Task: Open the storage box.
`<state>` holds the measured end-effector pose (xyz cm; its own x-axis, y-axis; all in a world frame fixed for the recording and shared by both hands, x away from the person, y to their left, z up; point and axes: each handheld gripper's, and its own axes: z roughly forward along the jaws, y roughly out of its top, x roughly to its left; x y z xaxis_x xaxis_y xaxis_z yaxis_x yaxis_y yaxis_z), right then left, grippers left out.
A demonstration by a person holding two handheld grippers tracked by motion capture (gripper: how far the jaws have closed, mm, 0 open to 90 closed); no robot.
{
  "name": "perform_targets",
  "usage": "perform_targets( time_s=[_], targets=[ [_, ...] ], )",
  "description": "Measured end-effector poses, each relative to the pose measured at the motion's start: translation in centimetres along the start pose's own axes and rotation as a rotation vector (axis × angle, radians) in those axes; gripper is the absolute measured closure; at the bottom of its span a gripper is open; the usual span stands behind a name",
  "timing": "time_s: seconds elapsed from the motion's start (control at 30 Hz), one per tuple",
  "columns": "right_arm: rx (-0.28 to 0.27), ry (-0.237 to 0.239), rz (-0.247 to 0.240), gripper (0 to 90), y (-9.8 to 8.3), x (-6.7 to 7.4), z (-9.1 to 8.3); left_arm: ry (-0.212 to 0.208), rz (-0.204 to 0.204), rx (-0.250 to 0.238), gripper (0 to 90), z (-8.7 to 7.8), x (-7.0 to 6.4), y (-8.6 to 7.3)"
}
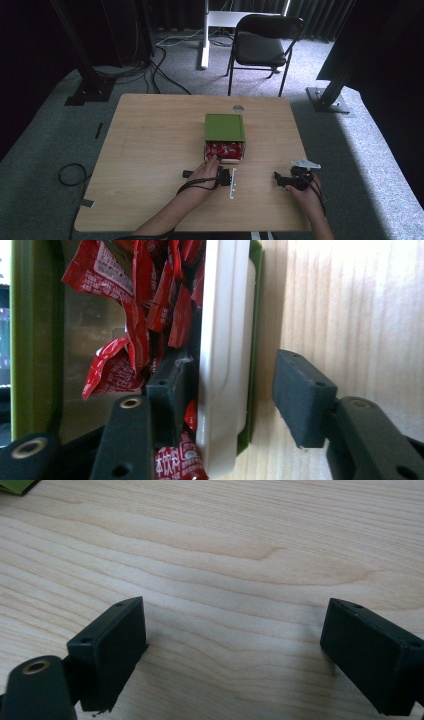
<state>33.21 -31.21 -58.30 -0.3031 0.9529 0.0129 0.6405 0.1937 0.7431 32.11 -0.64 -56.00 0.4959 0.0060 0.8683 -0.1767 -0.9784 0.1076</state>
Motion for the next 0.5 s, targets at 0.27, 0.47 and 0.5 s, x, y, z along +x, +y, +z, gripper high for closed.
perform_targets(
  time_s=[0.27,0.47,0.5],
  targets=[
    [0.000,0.000,-0.001,10.6,0.0,0.0,0.0,0.023,0.021,-0.005,58.6,0.8,-0.2,0.0],
    [0.000,0.000,-0.001,10.6,0.0,0.0,0.0,0.055,0.037,-0.019,70.2,1.2,-0.2,-0.2],
    [0.000,0.000,-0.002,10.6,0.0,0.0,0.0,0.061,0.033,-0.021,70.6,1.2,-0.2,-0.2]
  ],
)
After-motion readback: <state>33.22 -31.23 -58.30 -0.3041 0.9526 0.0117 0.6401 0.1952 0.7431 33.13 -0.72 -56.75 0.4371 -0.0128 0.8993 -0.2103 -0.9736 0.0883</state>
